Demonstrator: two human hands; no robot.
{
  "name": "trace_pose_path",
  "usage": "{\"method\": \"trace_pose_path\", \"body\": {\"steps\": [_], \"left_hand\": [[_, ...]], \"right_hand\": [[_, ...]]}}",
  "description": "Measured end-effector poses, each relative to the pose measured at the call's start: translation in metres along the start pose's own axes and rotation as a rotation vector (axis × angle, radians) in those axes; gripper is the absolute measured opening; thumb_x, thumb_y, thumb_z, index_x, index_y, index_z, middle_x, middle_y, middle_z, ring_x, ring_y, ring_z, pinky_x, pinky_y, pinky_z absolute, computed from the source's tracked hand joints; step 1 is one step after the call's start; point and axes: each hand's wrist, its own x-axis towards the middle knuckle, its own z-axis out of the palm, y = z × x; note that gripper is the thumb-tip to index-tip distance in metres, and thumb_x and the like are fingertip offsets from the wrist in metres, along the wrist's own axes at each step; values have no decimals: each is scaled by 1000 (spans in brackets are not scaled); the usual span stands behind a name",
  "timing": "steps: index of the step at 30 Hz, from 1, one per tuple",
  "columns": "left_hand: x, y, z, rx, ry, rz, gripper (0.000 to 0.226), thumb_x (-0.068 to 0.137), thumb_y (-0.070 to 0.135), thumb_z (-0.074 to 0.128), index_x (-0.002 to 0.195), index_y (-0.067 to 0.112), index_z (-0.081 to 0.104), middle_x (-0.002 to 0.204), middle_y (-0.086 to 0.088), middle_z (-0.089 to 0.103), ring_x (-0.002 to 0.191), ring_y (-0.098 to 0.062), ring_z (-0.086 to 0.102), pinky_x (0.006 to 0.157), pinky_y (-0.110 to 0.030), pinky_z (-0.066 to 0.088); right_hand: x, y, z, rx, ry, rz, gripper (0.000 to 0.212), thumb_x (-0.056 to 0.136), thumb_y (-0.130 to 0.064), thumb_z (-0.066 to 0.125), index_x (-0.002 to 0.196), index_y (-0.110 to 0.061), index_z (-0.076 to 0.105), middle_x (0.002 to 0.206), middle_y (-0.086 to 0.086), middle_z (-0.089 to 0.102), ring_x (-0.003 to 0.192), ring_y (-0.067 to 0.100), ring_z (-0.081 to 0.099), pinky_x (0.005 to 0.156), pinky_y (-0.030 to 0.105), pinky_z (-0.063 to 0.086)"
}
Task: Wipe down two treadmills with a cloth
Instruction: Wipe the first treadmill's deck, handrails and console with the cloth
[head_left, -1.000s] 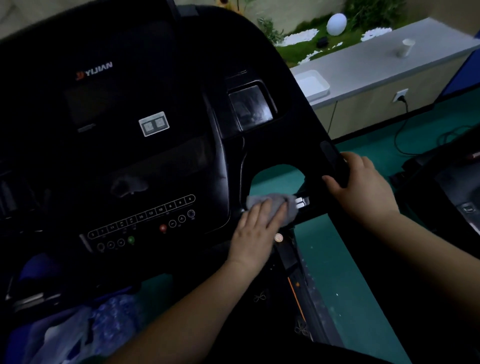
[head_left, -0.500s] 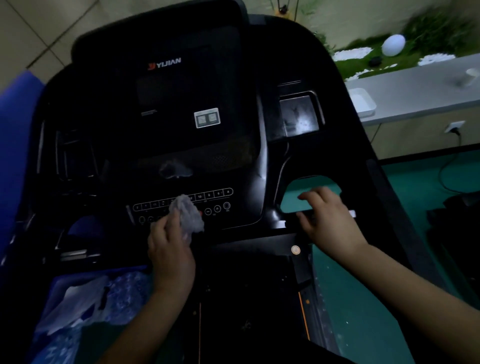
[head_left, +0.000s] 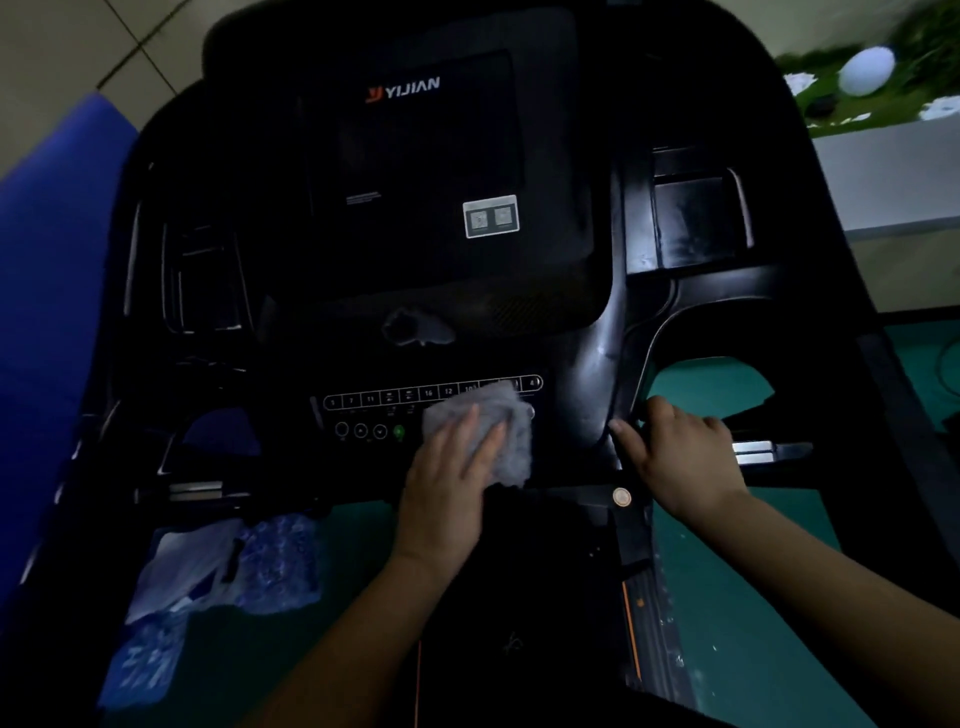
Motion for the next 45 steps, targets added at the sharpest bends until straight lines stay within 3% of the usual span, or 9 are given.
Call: {"method": "trace_pose_path", "body": {"steps": [5, 8, 12, 17, 28, 31, 36, 41, 45], "left_hand": [[-21, -63, -26, -83, 156, -326, 58, 84, -6, 53, 139, 10, 45, 139, -18, 45, 123, -38, 43, 95, -54, 46], [-4, -58, -41, -230, 244, -602, 52, 89, 5, 53, 140, 10, 43, 143, -17, 40, 126, -37, 38, 105, -47, 36], [29, -53, -34, -166, 115, -580, 58, 96, 35, 37, 150, 17, 23, 158, -13, 17, 140, -34, 23, 113, -48, 25], [82, -81, -37, -87, 111, -575, 62, 94, 47, 19, 149, 19, 26, 158, -12, 20, 144, -29, 18, 114, -49, 20], [99, -25, -26, -105, 0, -89, 55, 93, 45, 41, 145, 31, 36, 156, -3, 27, 142, -23, 24, 110, -44, 29], [87, -63, -31, -69, 80, -266, 56, 91, 43, 36, 144, 25, 40, 153, -9, 33, 136, -32, 34, 107, -48, 34], [105, -93, -43, -114, 91, -675, 55, 96, 45, 26, 147, 24, 31, 157, -13, 22, 143, -34, 19, 114, -53, 19], [137, -20, -31, -102, 30, -193, 54, 89, 46, 39, 139, 29, 46, 151, -12, 35, 136, -34, 33, 106, -48, 33], [117, 19, -23, -113, -42, 34, 53, 93, 45, 35, 145, 34, 35, 158, -4, 24, 144, -25, 20, 114, -45, 26]], "right_hand": [[0, -11, -3, 43, -8, 105, 67, 85, -71, 17, 84, -11, 48, 74, 13, 66, 73, 33, 65, 74, 41, 40], [3, -19, -3, 37, -4, 167, 76, 74, -80, 15, 85, -11, 45, 81, 13, 65, 83, 33, 64, 80, 42, 39], [5, -23, 3, -31, -8, 176, 105, 61, -93, -6, 91, -9, 49, 83, 14, 63, 84, 34, 65, 78, 41, 40], [11, -14, 14, -135, -57, 114, 125, 53, -89, -29, 113, -19, 55, 81, 6, 50, 81, 31, 63, 71, 37, 30], [5, -18, 14, 34, 51, 162, 98, 74, -88, 4, 82, -2, 50, 55, 15, 55, 56, 35, 62, 64, 39, 41], [5, -20, 13, 48, 66, 168, 96, 75, -88, 5, 81, -3, 49, 53, 15, 56, 56, 35, 62, 64, 40, 42], [5, -23, 8, 54, 84, 183, 90, 79, -85, 9, 76, -3, 47, 48, 14, 53, 50, 34, 59, 60, 38, 41], [5, -24, 6, 57, 90, 173, 88, 79, -85, 9, 75, -5, 46, 47, 13, 53, 48, 32, 59, 61, 37, 41], [4, -23, 6, 73, 77, 165, 91, 77, -86, 8, 78, -4, 48, 50, 15, 55, 52, 33, 61, 62, 38, 42]]}}
